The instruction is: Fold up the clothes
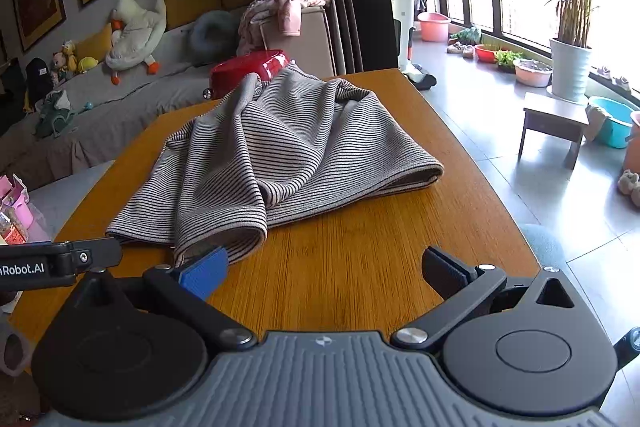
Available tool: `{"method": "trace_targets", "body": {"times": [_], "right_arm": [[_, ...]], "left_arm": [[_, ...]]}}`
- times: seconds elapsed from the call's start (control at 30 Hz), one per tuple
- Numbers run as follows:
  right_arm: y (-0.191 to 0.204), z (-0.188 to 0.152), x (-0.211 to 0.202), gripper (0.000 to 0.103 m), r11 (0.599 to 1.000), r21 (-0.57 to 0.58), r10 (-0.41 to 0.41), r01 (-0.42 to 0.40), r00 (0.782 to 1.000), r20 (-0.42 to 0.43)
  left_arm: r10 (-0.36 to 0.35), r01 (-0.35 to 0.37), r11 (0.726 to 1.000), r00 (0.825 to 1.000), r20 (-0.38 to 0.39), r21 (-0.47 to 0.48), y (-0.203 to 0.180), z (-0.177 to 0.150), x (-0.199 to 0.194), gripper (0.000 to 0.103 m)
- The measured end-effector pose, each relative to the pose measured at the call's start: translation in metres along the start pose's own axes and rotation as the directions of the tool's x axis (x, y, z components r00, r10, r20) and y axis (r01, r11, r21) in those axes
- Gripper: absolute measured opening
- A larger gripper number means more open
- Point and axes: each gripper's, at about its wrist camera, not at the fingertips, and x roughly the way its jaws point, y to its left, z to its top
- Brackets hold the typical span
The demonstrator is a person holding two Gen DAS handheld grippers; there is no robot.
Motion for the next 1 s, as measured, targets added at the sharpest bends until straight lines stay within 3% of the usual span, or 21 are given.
{"method": "trace_targets", "body": {"times": [0.13,0.23,0.5,1.0], "right_arm": [[0.003,0.000,0.002,0.103,1.000,-0.010,-0.001,0.001,1.000,-0.009],[0.006,0.000,0.003,0.103,1.000,-0.017,-0.001,0.001,1.000,-0.016],[0.001,0.000,-0.001,0.103,1.000,-0.002,-0.002,0.001,1.000,-0.023],[0.011,0.007,0.000,0.103,0.998,-0.058,0.007,-0.008,1.000,-0.011]], "left_arm": [[-0.013,0.013,1.000,1.000,0.018,0.017,0.002,-0.008,-0.006,0.103],[-0.010,0.011,1.000,0.999,-0.046,0.013,0.007,-0.010,0.008,0.103],[0.006,-0.005,1.000,0.996,-0.093,0.020,0.007,-0.021,0.007,0.103],[0.026,-0.024,1.000,0.992,-0.122,0.016,-0.001,0.000,0.009,0.103]]}}
